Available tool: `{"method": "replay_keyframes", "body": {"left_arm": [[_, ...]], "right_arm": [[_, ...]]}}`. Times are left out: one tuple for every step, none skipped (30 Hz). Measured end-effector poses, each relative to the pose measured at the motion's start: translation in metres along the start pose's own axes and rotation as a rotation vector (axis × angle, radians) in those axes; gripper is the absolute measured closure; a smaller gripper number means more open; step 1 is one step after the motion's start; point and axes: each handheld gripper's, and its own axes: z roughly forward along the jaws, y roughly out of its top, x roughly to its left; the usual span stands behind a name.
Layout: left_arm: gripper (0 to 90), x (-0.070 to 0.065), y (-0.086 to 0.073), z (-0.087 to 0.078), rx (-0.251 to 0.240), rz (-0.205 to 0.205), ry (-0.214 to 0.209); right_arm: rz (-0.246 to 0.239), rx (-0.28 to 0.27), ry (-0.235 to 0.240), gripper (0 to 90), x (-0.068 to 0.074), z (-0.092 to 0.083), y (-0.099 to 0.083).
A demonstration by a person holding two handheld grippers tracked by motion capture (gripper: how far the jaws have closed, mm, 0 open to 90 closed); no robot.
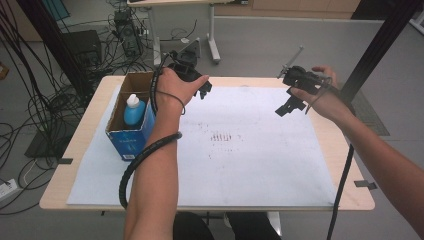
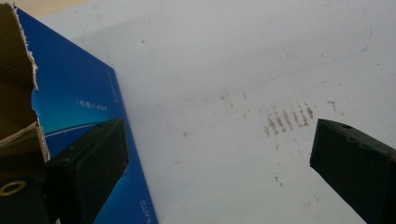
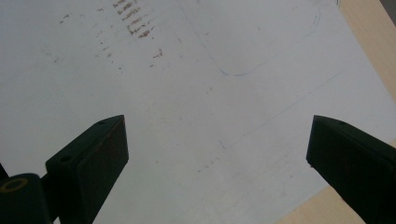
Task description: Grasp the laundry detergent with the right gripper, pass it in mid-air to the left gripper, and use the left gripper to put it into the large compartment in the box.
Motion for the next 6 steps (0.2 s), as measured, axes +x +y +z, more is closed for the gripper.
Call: {"method": "replay_keyframes", "body": {"left_arm": [[5.1, -0.0002, -0.0003, 0.0001, 0.0, 0.004, -0.002], [5.1, -0.0009, -0.0007, 0.0003, -0.001, 0.001, -0.004], [5.2, -0.0012, -0.001, 0.0, -0.004, 0.003, -0.005], [5.1, -0.0013, -0.0014, -0.0005, -0.006, 0.006, -0.006], [5.1, -0.0016, -0.002, -0.0007, -0.009, 0.004, -0.009], [5.1, -0.0018, -0.0024, -0.0006, -0.01, 0.002, -0.009]], "right_arm": [[0.0, -0.003, -0.002, 5.5, 0.0003, 0.0, 0.0001], [0.002, -0.012, -0.008, 5.5, 0.0009, 0.0001, 0.0], [0.005, -0.02, -0.011, 5.5, 0.0014, 0.0004, -0.0002], [0.007, -0.027, -0.012, 5.4, 0.0019, 0.0008, -0.0006], [0.009, -0.032, -0.013, 5.4, 0.0021, 0.0012, -0.001], [0.013, -0.041, -0.017, 5.4, 0.0025, 0.0024, -0.002]]}}
